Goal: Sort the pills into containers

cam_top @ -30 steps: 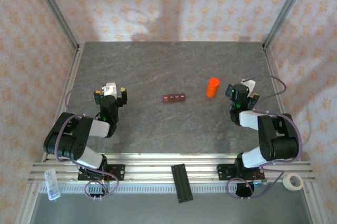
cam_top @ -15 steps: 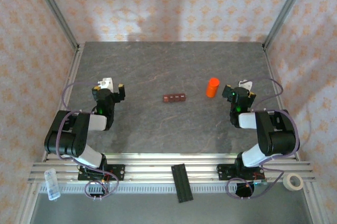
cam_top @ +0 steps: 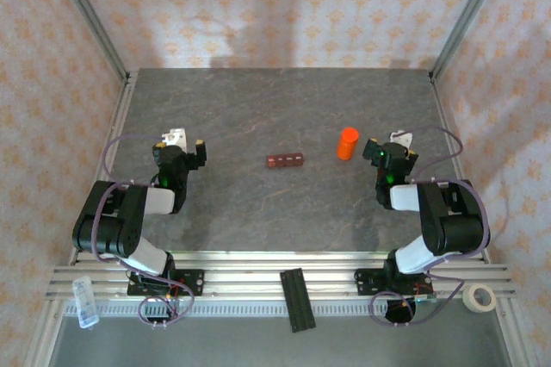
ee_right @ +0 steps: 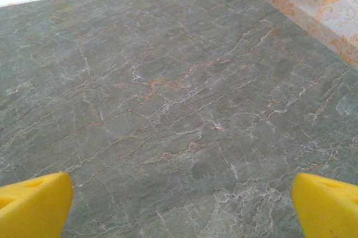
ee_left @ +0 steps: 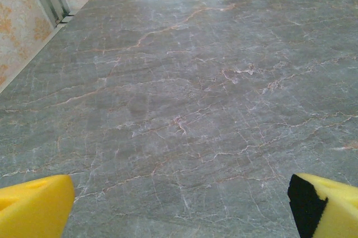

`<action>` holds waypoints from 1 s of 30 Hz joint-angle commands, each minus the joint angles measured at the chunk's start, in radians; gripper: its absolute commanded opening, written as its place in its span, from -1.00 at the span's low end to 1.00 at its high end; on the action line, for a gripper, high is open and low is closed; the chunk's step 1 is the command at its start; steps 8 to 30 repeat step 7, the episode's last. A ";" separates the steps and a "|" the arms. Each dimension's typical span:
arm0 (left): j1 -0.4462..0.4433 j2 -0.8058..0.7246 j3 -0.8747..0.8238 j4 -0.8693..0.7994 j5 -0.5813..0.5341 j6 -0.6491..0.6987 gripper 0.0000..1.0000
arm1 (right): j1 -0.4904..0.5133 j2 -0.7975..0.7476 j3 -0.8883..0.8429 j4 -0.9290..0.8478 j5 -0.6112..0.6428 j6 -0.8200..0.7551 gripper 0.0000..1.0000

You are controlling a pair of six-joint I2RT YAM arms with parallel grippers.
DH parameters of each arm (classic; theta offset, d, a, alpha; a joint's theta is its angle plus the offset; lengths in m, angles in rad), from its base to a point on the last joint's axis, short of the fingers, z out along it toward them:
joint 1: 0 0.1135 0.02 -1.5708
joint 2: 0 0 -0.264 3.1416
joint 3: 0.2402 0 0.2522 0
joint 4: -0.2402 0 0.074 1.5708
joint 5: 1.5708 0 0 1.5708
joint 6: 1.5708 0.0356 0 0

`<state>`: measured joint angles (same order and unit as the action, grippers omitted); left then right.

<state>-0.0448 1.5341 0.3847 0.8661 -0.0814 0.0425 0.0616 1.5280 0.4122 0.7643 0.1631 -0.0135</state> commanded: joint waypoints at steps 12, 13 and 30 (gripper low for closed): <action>0.003 -0.003 0.011 -0.002 0.010 -0.013 1.00 | -0.010 -0.005 -0.004 0.033 -0.005 -0.014 1.00; 0.003 -0.003 0.011 -0.002 0.010 -0.013 1.00 | -0.010 -0.005 -0.004 0.033 -0.005 -0.014 1.00; 0.003 -0.003 0.011 -0.002 0.010 -0.013 1.00 | -0.010 -0.005 -0.004 0.033 -0.005 -0.014 1.00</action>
